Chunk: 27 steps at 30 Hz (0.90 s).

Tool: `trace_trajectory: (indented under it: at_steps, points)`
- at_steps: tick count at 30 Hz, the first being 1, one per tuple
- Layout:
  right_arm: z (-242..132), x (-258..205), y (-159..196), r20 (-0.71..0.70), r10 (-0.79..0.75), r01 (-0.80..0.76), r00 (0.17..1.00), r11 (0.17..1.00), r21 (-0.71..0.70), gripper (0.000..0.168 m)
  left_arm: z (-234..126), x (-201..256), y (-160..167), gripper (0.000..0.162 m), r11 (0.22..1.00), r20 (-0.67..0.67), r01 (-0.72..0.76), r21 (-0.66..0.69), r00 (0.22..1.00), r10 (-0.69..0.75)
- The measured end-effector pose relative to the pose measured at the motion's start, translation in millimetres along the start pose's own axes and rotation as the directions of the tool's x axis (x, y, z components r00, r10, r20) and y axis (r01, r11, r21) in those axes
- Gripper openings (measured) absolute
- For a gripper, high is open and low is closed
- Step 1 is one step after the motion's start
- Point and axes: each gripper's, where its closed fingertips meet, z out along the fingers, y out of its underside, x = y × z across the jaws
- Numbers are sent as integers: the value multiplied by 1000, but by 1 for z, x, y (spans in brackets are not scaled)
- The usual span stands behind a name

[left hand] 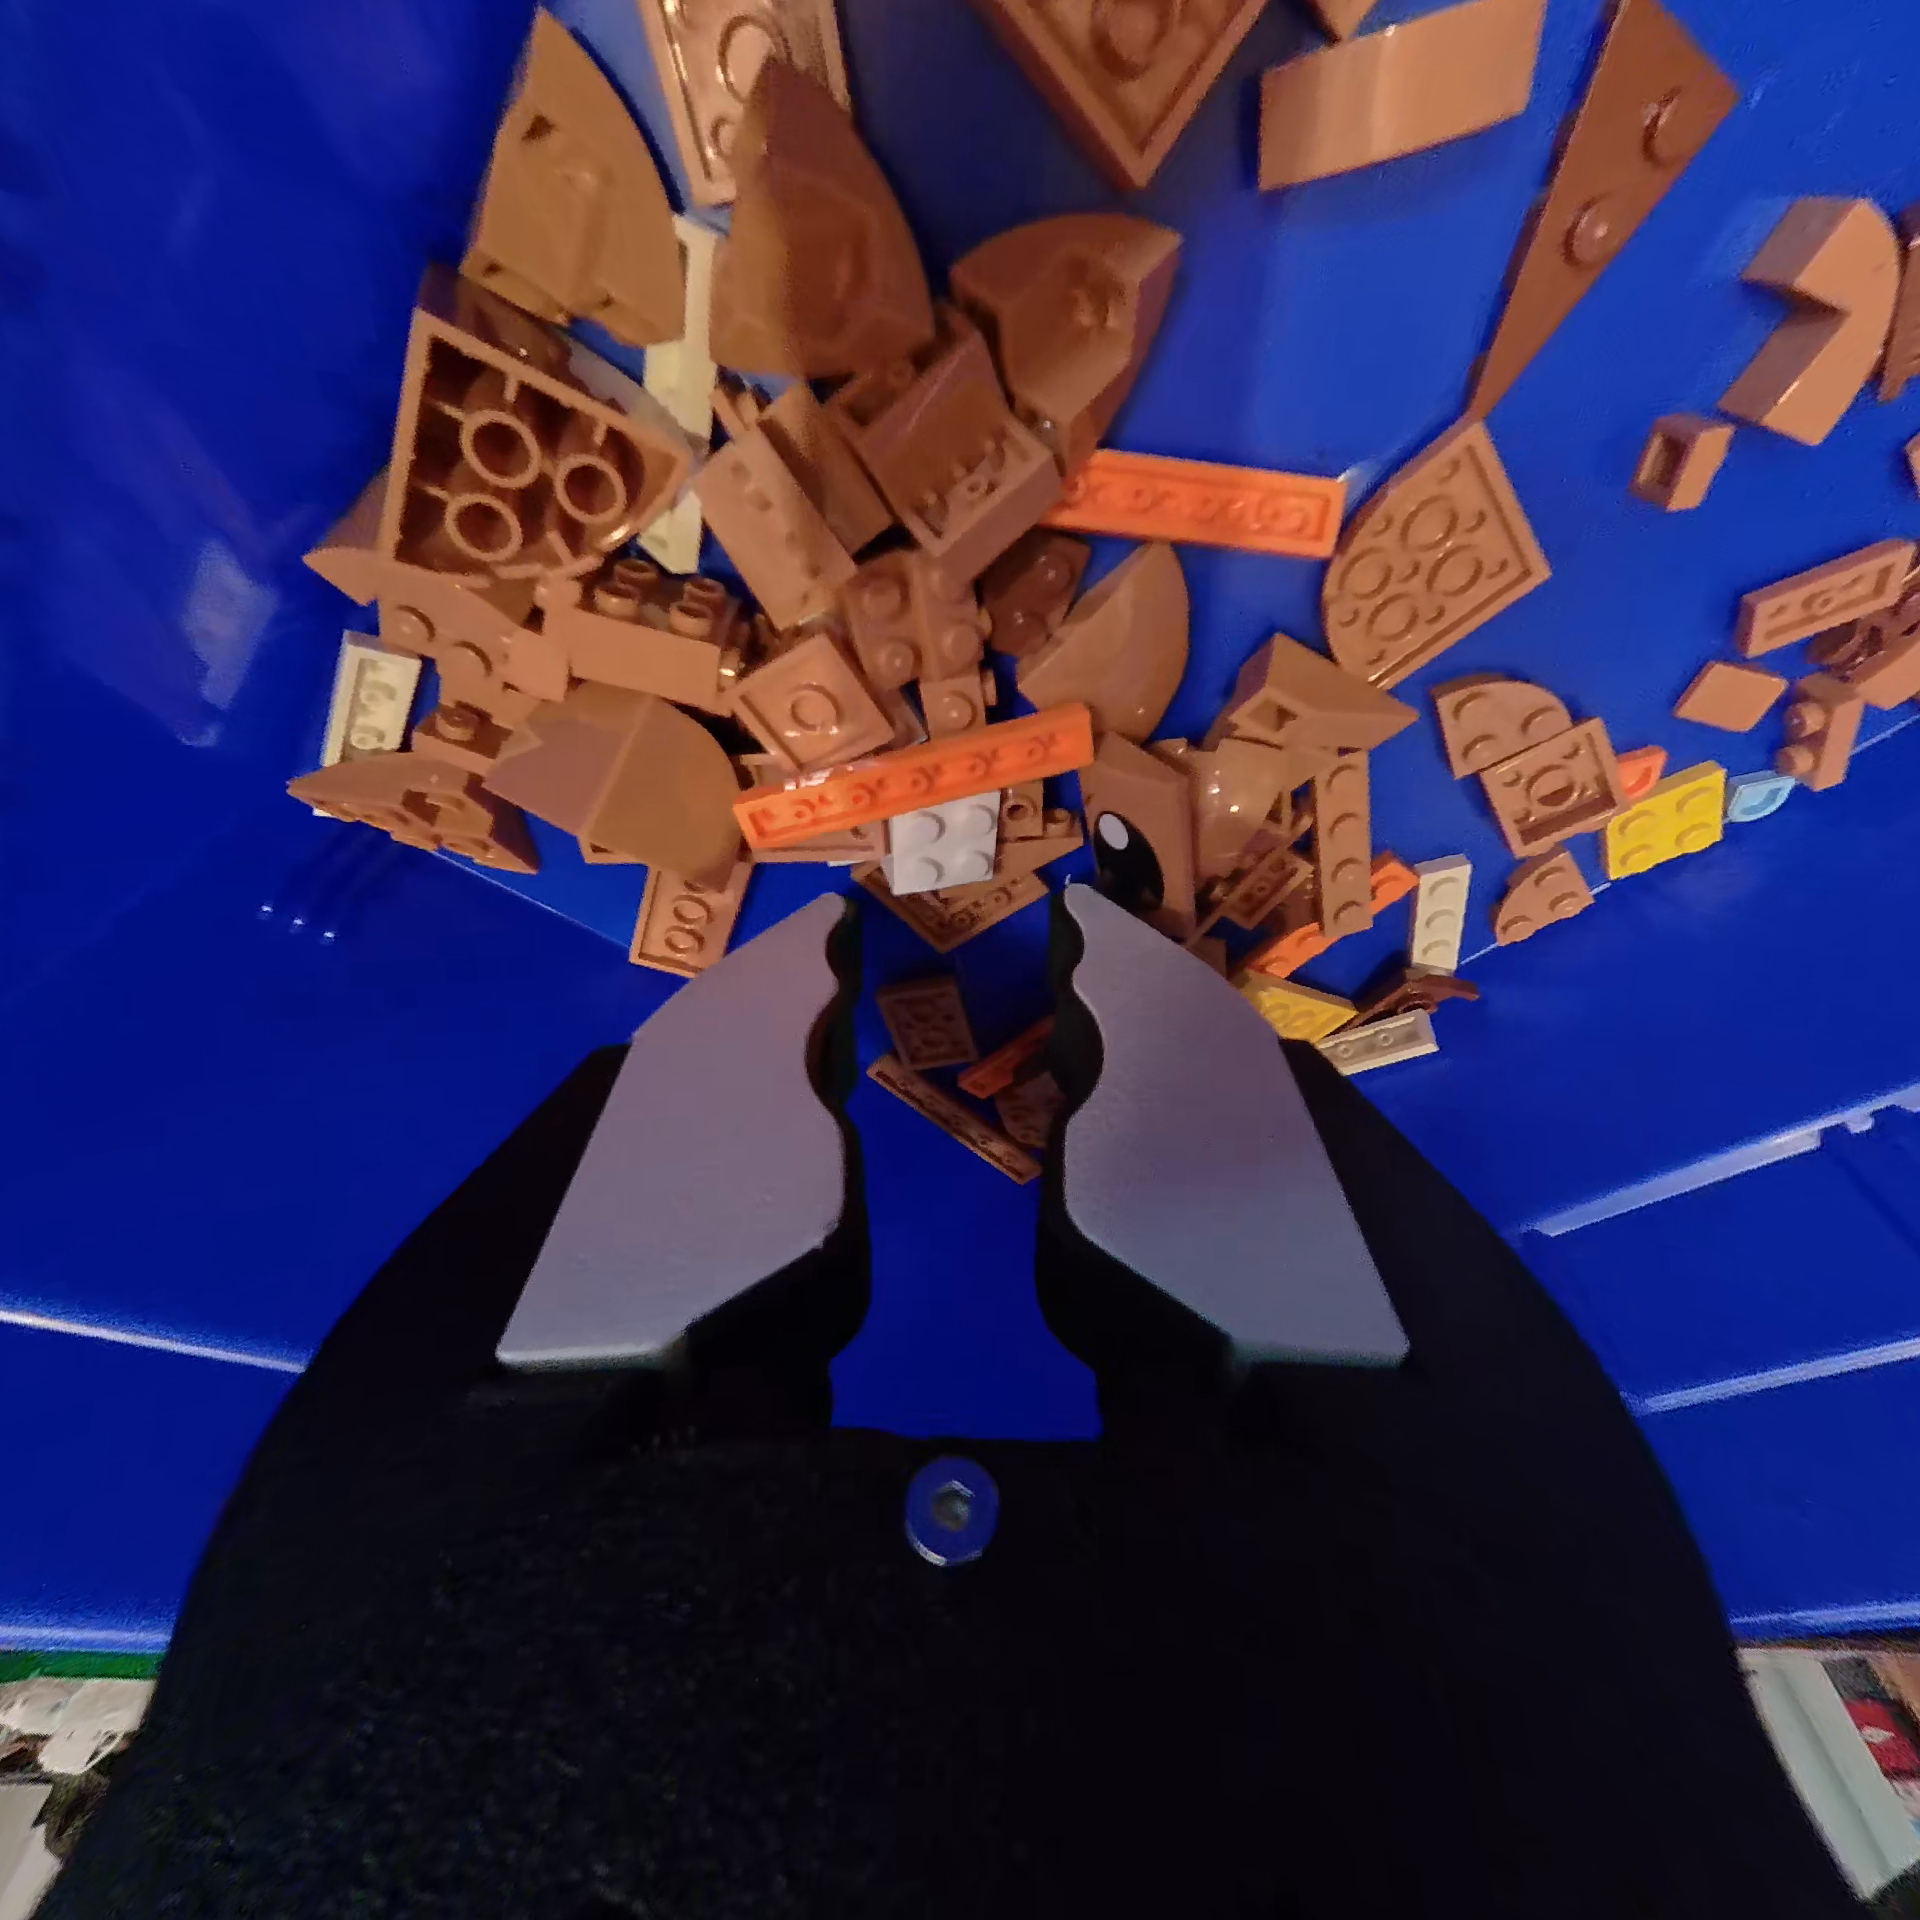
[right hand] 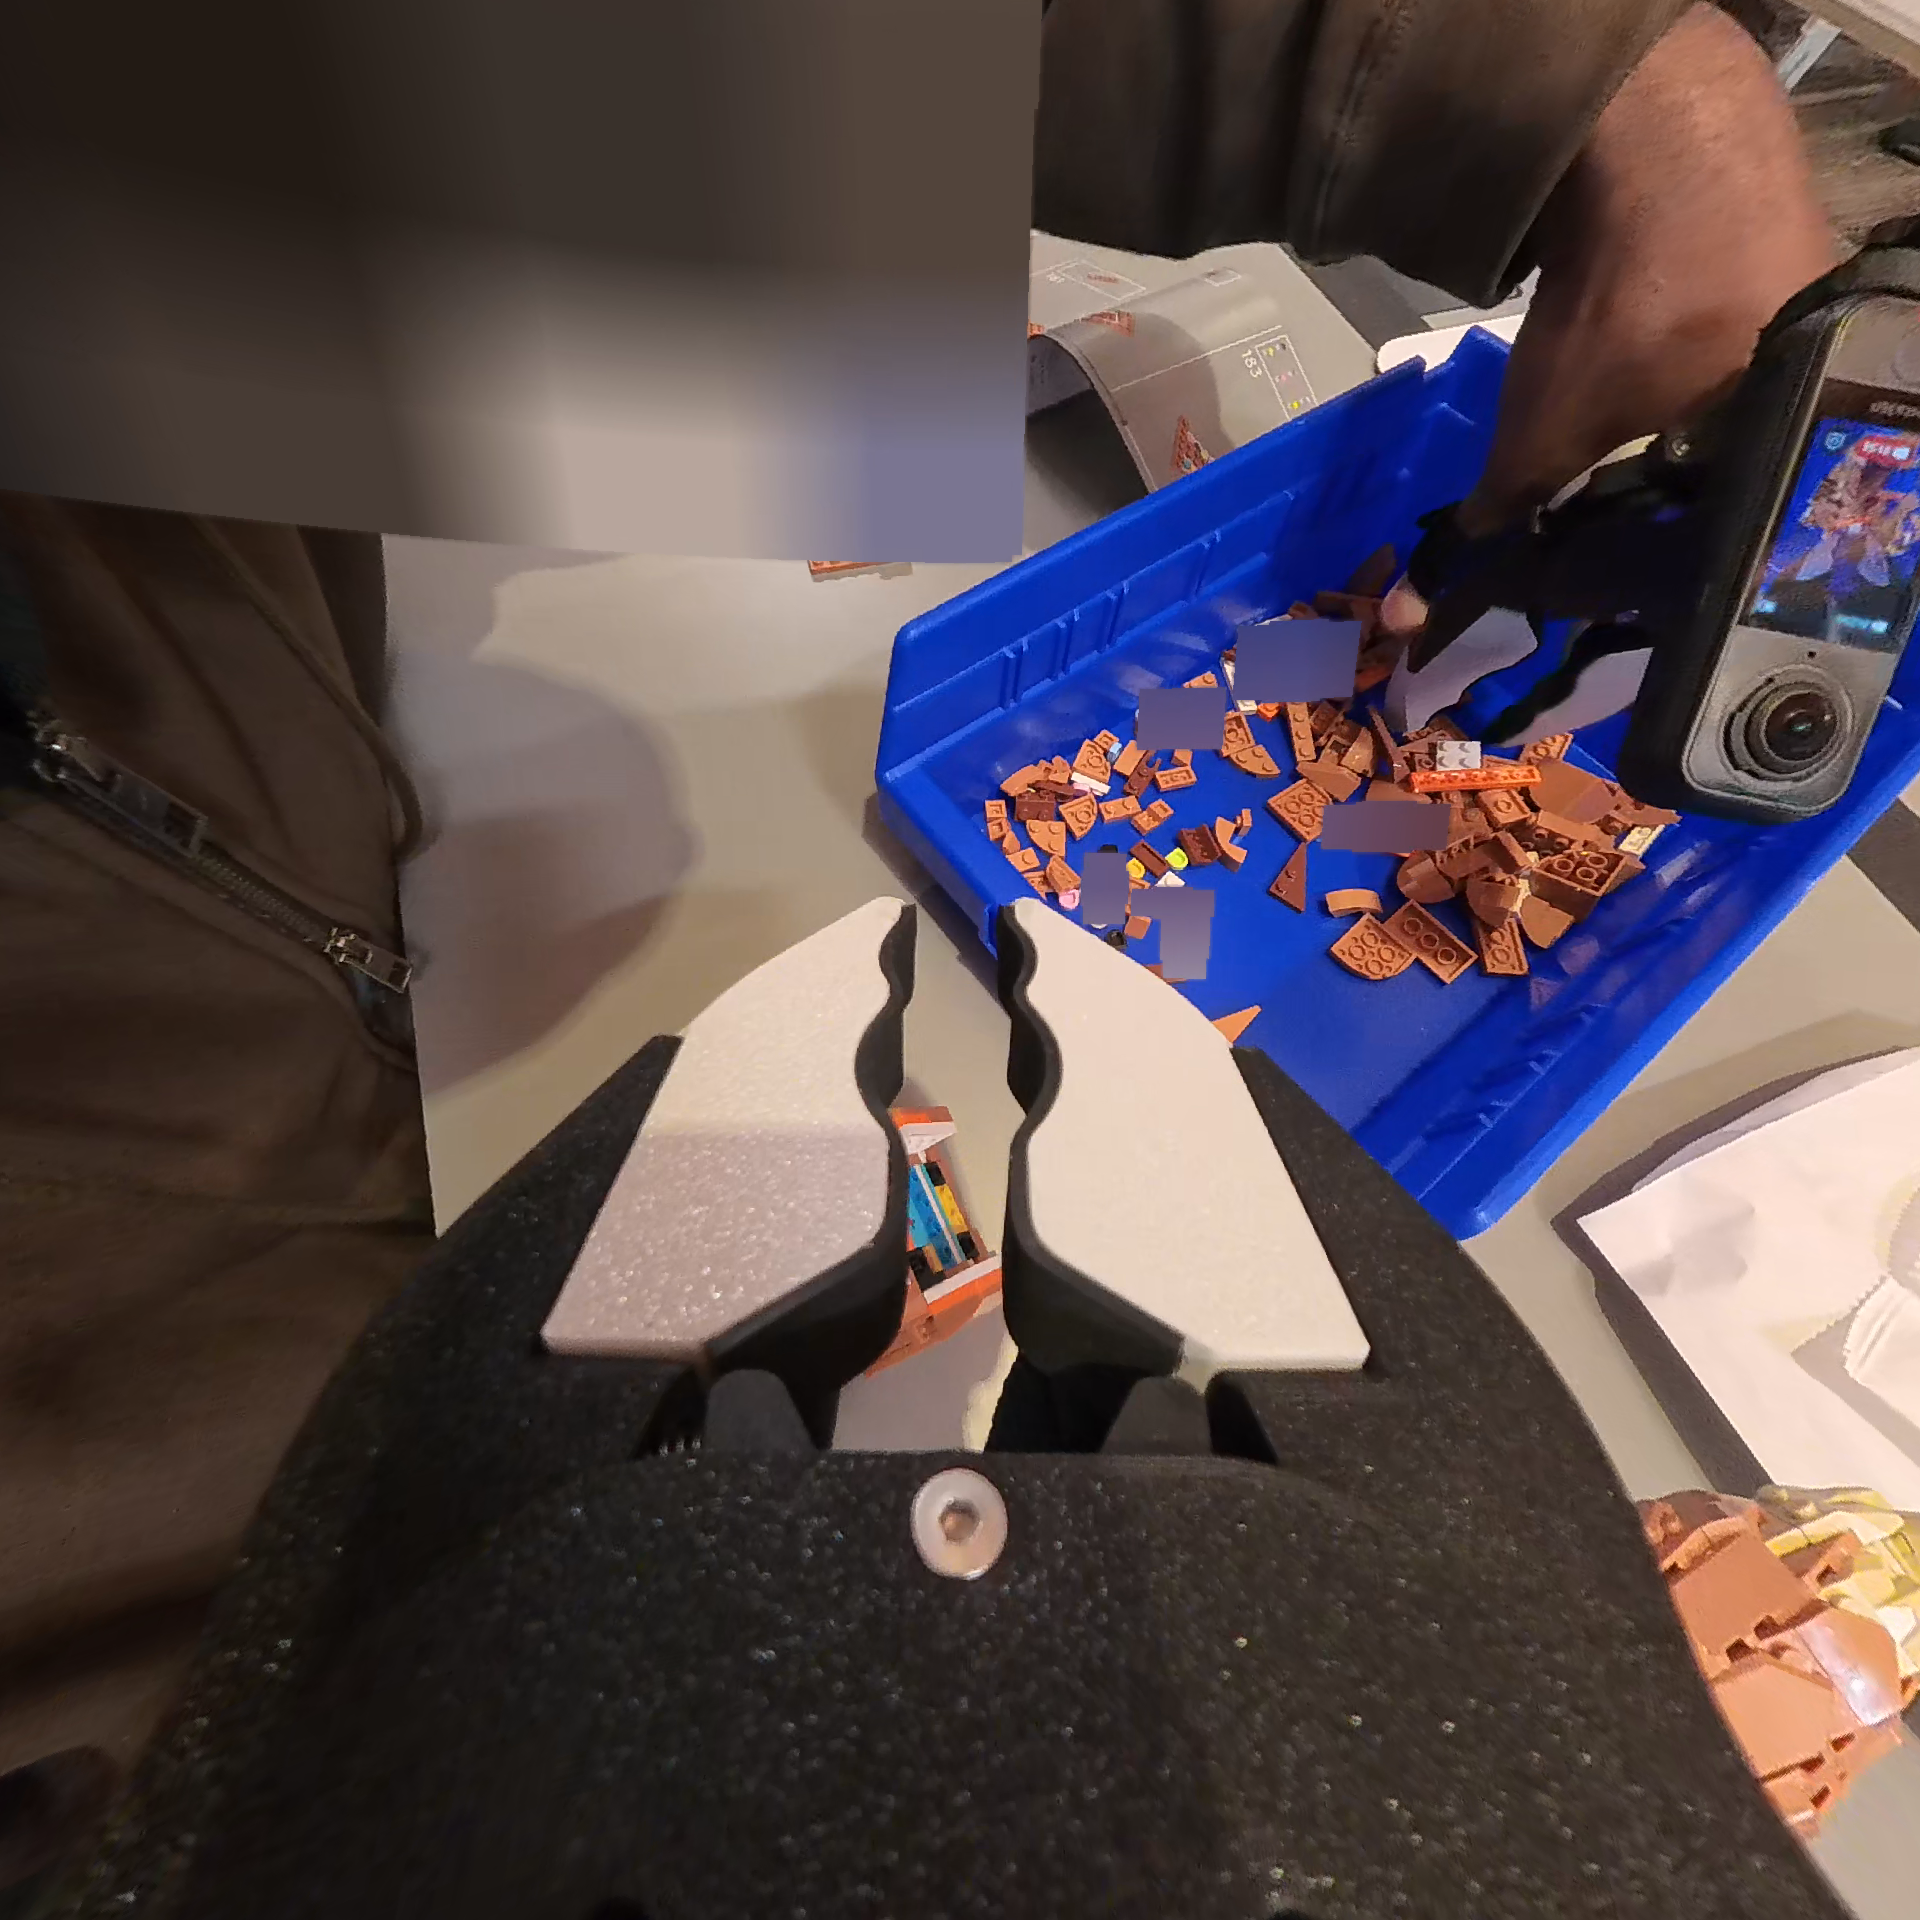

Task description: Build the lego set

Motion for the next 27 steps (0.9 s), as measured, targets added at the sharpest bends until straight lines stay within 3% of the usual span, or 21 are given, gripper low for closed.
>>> trace_trajectory:
  at_steps: [5, 6, 13, 16, 19, 27]
  points:
    - [0, -1, -1, -1, -1, 1, 1000, 1000, 4, 14, 0, 0, 0, 34, 1000, 1, 15, 1, 1000, -15]
    - [0, -2, -1, -1, -2, 2, 1000, 1000, 6, 14, 0, 1, 0, 20, 1000, -6, 18, 3, 1000, -18]
    - [-2, -6, -3, -6, -7, 7, 1000, 1000, 5, 14, 0, 1, 5, 6, 999, 26, 37, 2, 999, -37]
    - [-3, -7, -4, -8, -10, 10, 1000, 1000, 5, 14, 0, -2, 7, 14, 1000, 58, 7, -1, 998, -7]
    - [-3, -7, -3, -10, -7, 8, 1000, 1000, 4, 14, -2, 0, 6, 33, 1000, 50, -1, -5, 999, 1]
    - [-5, -4, -1, -12, -3, 3, 1000, 1000, 8, 14, -4, -5, -6, 34, 997, 28, 56, 50, 998, -58]
